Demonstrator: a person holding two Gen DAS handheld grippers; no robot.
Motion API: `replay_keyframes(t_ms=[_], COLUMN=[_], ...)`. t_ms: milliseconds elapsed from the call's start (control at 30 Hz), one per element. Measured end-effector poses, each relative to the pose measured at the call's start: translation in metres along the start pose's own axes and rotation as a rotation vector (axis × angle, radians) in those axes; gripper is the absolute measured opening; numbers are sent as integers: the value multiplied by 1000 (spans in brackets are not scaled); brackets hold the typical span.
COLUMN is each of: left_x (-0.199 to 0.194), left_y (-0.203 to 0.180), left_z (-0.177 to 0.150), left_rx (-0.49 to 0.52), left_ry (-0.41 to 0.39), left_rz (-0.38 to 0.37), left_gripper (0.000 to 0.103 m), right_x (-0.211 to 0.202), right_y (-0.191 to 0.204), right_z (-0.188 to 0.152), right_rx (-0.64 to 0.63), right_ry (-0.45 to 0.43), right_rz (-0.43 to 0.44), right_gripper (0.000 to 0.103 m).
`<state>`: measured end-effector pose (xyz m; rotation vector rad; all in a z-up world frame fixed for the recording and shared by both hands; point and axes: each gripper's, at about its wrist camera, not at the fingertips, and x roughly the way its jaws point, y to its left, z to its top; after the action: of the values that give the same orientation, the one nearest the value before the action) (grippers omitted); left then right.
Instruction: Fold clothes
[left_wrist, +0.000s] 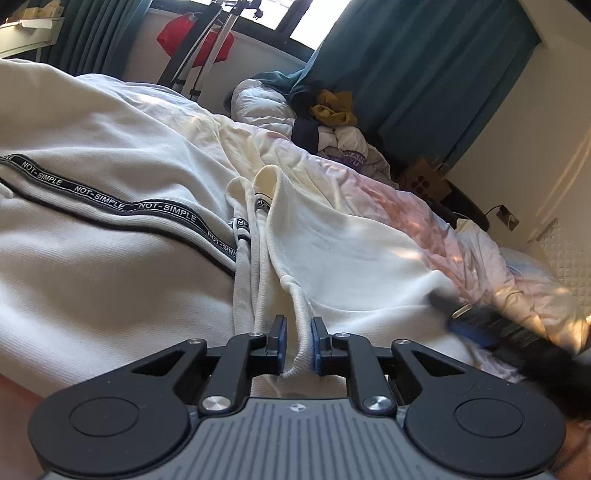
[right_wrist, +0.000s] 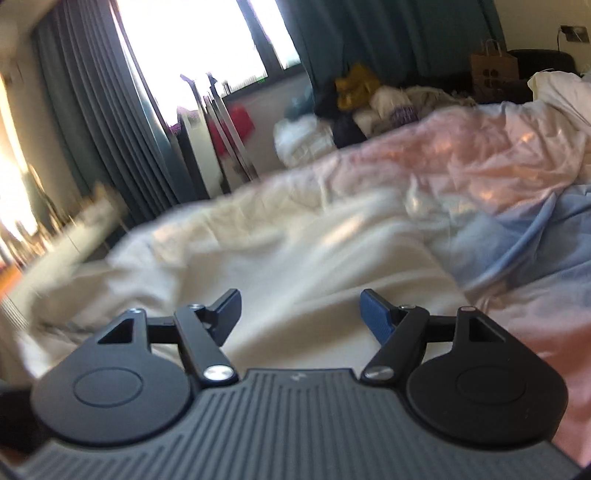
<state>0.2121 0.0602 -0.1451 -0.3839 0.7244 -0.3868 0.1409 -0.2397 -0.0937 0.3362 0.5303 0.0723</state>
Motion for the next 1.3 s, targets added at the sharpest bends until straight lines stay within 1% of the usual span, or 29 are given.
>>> replay_keyframes(t_ms=[33, 100, 133, 200, 267, 333, 367, 400, 467, 500, 567, 667, 733, 867, 933, 1033, 1100, 1133, 1200, 1233, 1300], left_x=[-3, -13, -18, -33, -52, -74, -86, -96, -118, -128, -148, -157, -158, -148, -143, -138, -138, -138, -137, -135, -132], left_y=[1, 2, 2, 4, 9, 19, 24, 31, 48, 57, 82, 122, 146, 180, 192, 211, 219, 222, 227, 229, 233], left_z=[1, 3, 5, 11, 18, 27, 32, 36, 40, 41, 38, 24, 16, 18, 24, 26, 28, 31, 37, 41, 47], left_rx=[-6, -15, -20, -33, -55, -90, -114, -146, -220, -255, -359, -549, -680, -797, -787, -818, -840, -837, -816, -801, -761], left_ry=[1, 1, 1, 0, -9, -31, -40, -43, -65, -82, -123, -148, -156, -193, -230, -285, -324, -342, -374, -389, -412], left_rz=[-3, -9, -11, -9, 9, 33, 49, 75, 123, 141, 177, 252, 300, 252, 256, 248, 238, 239, 255, 271, 291], left_gripper=[21, 22, 22, 30, 42, 48, 50, 51, 62, 65, 77, 79, 79, 79, 79, 74, 72, 71, 67, 63, 48], right_x=[8, 22, 25, 24, 23, 21, 20, 19, 20, 19, 17, 15, 13, 11, 11, 11, 11, 11, 7, 5, 3], right_y=[2, 7, 9, 14, 12, 12, 11, 11, 11, 12, 12, 12, 13, 21, 25, 24, 24, 24, 33, 41, 55], right_z=[-9, -23, -27, -30, -31, -31, -30, -30, -29, -28, -28, -29, -30, -30, -29, -30, -30, -30, -30, -31, -35], right_rx=[-41, -101, -123, -144, -132, -122, -117, -109, -97, -91, -63, -40, -37, -53, -58, -41, -32, -31, -71, -112, -180], right_ry=[18, 61, 63, 51, 49, 49, 51, 52, 56, 58, 58, 53, 56, 71, 78, 75, 56, 46, 13, -3, -22], right_rz=[-25, -68, -80, -88, -84, -79, -78, -77, -79, -81, -76, -74, -76, -92, -94, -87, -78, -74, -57, -36, 11], right_gripper=[74, 74, 74, 74, 74, 74, 74, 74, 74, 74, 74, 74, 74, 74, 74, 74, 74, 74, 74, 74, 74])
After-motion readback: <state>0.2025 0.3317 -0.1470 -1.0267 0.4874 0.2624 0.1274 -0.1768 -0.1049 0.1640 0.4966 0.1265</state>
